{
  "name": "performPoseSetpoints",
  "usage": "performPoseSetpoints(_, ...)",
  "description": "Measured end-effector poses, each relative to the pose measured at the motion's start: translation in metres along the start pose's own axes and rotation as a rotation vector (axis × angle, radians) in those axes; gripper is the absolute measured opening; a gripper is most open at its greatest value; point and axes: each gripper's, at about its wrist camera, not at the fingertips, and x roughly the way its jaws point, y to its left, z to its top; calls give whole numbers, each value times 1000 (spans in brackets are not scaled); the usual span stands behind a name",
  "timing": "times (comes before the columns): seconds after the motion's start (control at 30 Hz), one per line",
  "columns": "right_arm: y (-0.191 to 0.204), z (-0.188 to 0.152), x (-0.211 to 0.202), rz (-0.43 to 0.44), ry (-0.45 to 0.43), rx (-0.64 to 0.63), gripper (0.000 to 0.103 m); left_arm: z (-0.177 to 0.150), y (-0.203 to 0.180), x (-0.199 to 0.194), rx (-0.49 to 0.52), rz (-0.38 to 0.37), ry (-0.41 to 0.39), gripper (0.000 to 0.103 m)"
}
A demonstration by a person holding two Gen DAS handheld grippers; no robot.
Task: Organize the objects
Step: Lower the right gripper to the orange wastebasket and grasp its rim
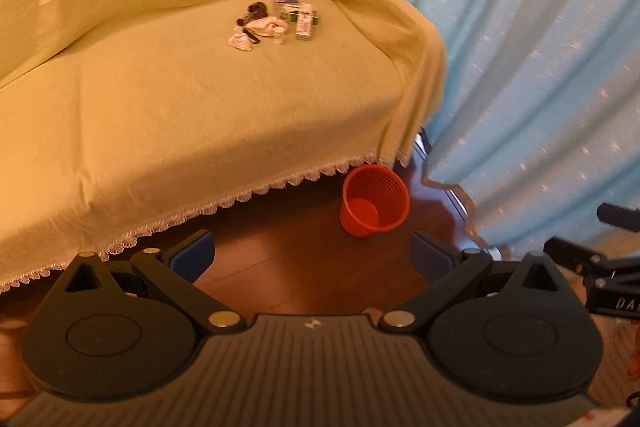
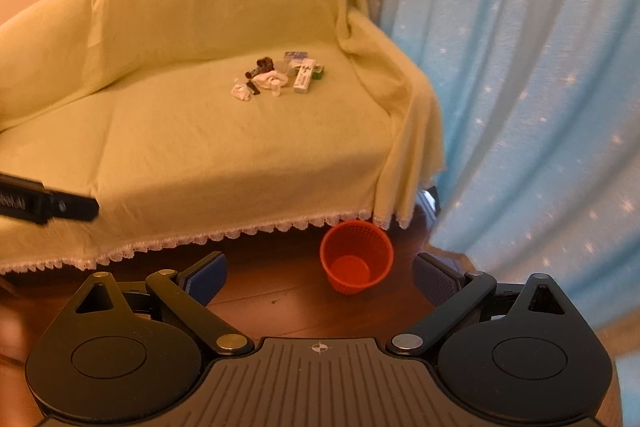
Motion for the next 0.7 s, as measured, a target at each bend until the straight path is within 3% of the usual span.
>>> performPoseSetpoints(0.23,-49,4,115,84,74,-119,97,42,-10,90,-41,78,48,102)
performPoseSetpoints(0.33,-57,-4,166,99,115,-208,86,50,-11,134,-39,68,58,102)
performPoseSetpoints(0.5,-67,-25,256,105,180,-268,80,49,-14,218,65,70,104,102)
performPoseSetpoints(0.7,-76,-71,381,93,254,-305,75,24,-10,339,212,52,147,102)
